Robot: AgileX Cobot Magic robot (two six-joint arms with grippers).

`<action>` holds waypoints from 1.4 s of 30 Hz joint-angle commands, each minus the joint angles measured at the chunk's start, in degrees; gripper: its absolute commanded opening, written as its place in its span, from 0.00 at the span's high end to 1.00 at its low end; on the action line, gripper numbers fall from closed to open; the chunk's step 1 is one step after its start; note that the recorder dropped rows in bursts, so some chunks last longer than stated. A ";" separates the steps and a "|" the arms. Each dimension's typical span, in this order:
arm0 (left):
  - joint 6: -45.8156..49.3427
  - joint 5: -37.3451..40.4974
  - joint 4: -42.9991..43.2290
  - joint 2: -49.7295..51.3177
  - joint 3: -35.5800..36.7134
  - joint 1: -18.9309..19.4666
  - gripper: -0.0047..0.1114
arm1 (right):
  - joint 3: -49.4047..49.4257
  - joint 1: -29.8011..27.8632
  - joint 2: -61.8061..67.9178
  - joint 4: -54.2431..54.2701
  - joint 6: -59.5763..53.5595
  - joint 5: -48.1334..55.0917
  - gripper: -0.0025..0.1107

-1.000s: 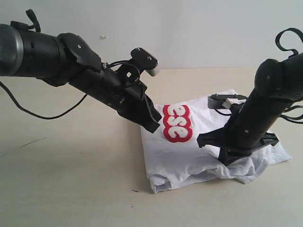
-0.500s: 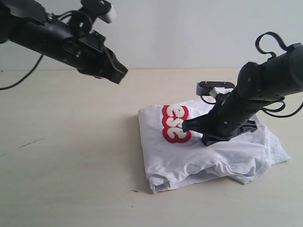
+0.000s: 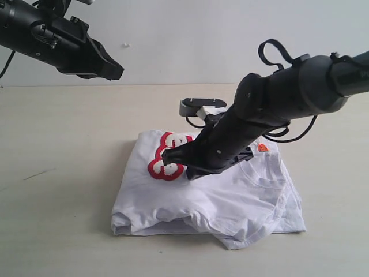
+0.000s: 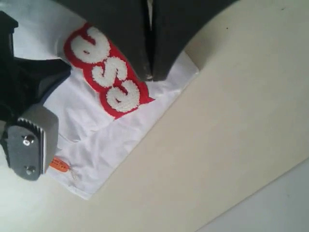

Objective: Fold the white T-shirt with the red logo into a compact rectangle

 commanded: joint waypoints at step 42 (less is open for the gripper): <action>-0.03 -0.40 -1.57 -0.83 1.76 0.10 0.96 | -2.53 -16.71 -3.14 -23.30 7.54 7.59 0.98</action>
